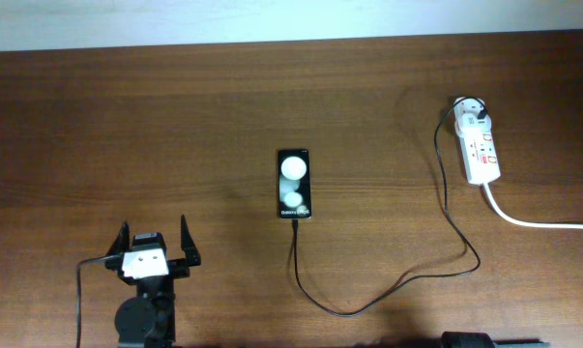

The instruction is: Plug charger to phone and switch on socket

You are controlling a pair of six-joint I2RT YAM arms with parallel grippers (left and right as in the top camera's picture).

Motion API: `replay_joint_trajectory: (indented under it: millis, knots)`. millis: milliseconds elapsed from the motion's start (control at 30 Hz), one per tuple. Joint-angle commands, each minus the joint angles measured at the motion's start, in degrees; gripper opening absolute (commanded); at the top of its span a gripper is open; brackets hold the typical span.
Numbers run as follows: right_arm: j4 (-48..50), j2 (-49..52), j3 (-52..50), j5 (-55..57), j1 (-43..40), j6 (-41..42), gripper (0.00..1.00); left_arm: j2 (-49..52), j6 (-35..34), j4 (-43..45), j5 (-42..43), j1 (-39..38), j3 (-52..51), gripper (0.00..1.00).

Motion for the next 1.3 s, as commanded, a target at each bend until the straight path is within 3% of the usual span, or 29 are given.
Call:
replay_joint_trajectory:
  millis: [0, 33, 67, 133, 200, 300, 533, 633, 800, 900, 1067, 1200, 1267]
  knots:
    - [0.4, -0.9, -0.2, -0.1, 0.4, -0.2, 0.18, 0.3, 3.7, -0.3, 1.9, 0.3, -0.3, 0.99]
    - [0.9, -0.9, -0.2, -0.1, 0.4, -0.2, 0.28, 0.3, 3.7, -0.3, 1.9, 0.3, -0.3, 0.99]
    - [0.8, -0.9, -0.2, -0.1, 0.4, -0.2, 0.49, 0.3, 3.7, -0.3, 1.9, 0.3, -0.3, 0.99]
    - [-9.2, -0.9, -1.4, 1.1, 0.4, -0.2, 0.99, 0.3, 3.7, -0.3, 1.9, 0.3, -0.3, 0.99]
    - [-11.8, -0.9, -7.2, 8.1, 0.4, -0.2, 0.99, 0.3, 3.7, -0.3, 1.9, 0.3, -0.3, 0.99]
    - [-11.0, -0.9, -17.8, 9.4, 0.4, -0.1, 0.99, 0.3, 3.7, -0.3, 1.9, 0.3, -0.3, 0.99]
    - [10.1, -0.8, -56.1, 11.3, 0.4, -0.1, 0.99, 0.3, 3.7, -0.3, 1.9, 0.3, -0.3, 0.99]
    - [14.7, -0.8, -65.4, 11.9, 0.4, -0.2, 0.99, 0.3, 3.7, -0.3, 1.9, 0.3, -0.3, 0.99]
    - [17.0, -0.8, -72.0, 14.1, 0.4, -0.2, 0.99, 0.3, 3.7, -0.3, 1.9, 0.3, -0.3, 0.99]
    - [9.1, -0.7, -72.5, 19.4, 0.4, -0.7, 0.99, 0.3, 3.7, -0.3, 1.9, 0.3, -0.3, 0.99]
    - [8.9, 0.1, -72.5, 21.7, 0.4, -3.2, 0.99, 0.3, 3.7, -0.3, 1.9, 0.3, -0.3, 0.99]
    - [9.1, 0.1, -72.5, 20.0, 0.4, -21.5, 0.99, 0.3, 3.7, -0.3, 1.9, 0.3, -0.3, 0.99]
    - [9.1, 0.1, -72.5, 19.5, 0.4, -24.8, 0.99, 0.3, 3.7, -0.3, 1.9, 0.3, -0.3, 0.99]
